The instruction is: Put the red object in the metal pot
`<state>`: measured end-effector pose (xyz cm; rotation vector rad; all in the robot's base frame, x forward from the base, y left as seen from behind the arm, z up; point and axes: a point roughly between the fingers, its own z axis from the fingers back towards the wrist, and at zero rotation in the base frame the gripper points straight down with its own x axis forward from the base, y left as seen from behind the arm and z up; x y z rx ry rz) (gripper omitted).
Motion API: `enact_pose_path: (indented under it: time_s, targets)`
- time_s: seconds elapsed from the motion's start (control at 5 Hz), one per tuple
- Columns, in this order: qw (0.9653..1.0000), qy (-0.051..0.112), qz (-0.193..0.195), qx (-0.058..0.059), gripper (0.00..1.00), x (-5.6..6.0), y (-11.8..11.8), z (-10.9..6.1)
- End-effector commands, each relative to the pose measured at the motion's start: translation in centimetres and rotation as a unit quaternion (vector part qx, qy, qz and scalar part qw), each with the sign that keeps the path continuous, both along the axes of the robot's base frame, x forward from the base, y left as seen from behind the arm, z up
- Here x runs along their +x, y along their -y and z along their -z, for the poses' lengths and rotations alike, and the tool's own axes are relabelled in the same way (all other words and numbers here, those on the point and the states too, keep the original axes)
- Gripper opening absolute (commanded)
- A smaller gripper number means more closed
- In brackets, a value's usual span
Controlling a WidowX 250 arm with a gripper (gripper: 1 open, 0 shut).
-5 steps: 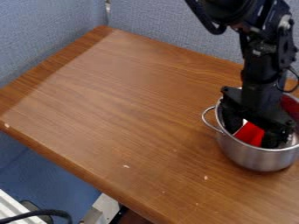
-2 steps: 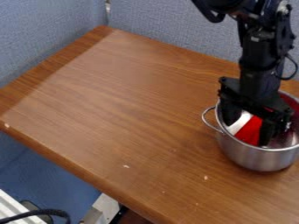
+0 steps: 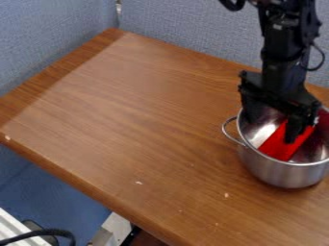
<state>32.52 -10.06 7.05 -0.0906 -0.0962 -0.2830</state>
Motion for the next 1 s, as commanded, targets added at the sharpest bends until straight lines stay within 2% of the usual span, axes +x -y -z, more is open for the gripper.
enact_pose_path:
  time_s: [0.0,0.8]
  targets:
    - [0.9992,0.039,-0.007,-0.01,1.0,1.3,-0.3,-2.0]
    - [0.9994,0.03,-0.004,-0.015,1.0,2.1,0.2,-0.3]
